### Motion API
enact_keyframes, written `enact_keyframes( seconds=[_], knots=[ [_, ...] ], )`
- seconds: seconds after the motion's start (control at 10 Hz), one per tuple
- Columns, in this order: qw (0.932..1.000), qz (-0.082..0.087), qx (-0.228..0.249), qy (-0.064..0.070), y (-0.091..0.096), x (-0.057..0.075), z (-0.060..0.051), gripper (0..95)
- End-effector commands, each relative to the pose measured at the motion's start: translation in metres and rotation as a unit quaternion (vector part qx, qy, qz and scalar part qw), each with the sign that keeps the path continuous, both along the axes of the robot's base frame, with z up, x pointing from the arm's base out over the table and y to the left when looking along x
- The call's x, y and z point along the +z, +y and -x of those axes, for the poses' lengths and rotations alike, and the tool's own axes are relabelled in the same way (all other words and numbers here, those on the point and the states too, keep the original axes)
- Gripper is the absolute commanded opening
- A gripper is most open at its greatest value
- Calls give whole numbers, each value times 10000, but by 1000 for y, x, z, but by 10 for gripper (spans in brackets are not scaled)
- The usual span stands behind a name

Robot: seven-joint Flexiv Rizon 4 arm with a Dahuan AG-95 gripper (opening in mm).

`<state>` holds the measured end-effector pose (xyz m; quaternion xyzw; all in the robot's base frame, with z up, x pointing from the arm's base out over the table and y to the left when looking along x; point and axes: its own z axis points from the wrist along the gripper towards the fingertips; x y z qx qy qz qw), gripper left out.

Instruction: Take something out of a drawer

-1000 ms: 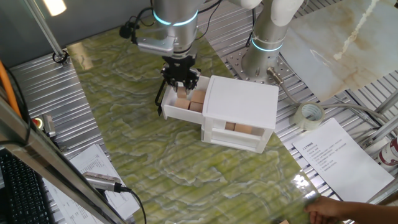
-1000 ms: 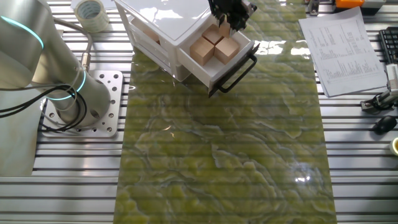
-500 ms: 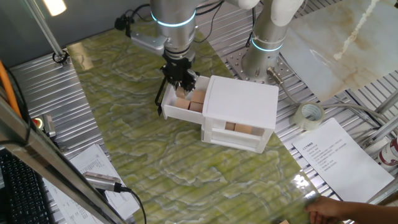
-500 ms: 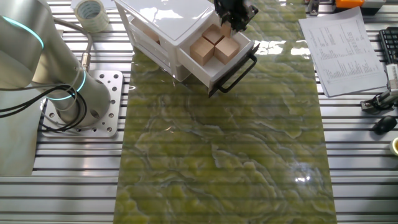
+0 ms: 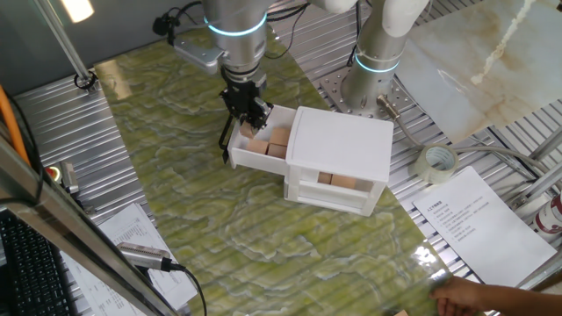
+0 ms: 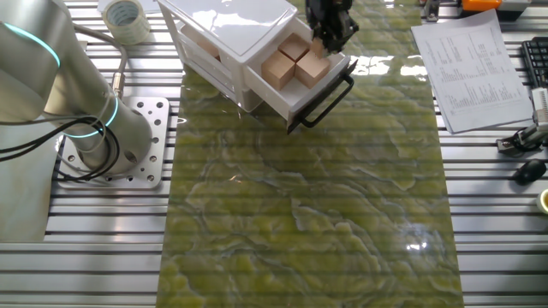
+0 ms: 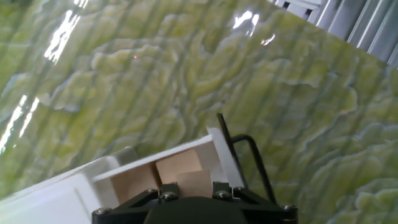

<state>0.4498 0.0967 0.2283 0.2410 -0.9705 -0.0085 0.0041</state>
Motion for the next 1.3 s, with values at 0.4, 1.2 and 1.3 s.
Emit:
enact_keyframes(
  seconds=[0.4, 1.2, 1.3],
  knots=[
    [9998, -162, -100, -56, 9, 1, -15, 0],
    [9987, -215, -440, -152, 22, 4, -28, 0],
    [9984, -258, -462, -185, 31, 7, -34, 0]
  ],
)
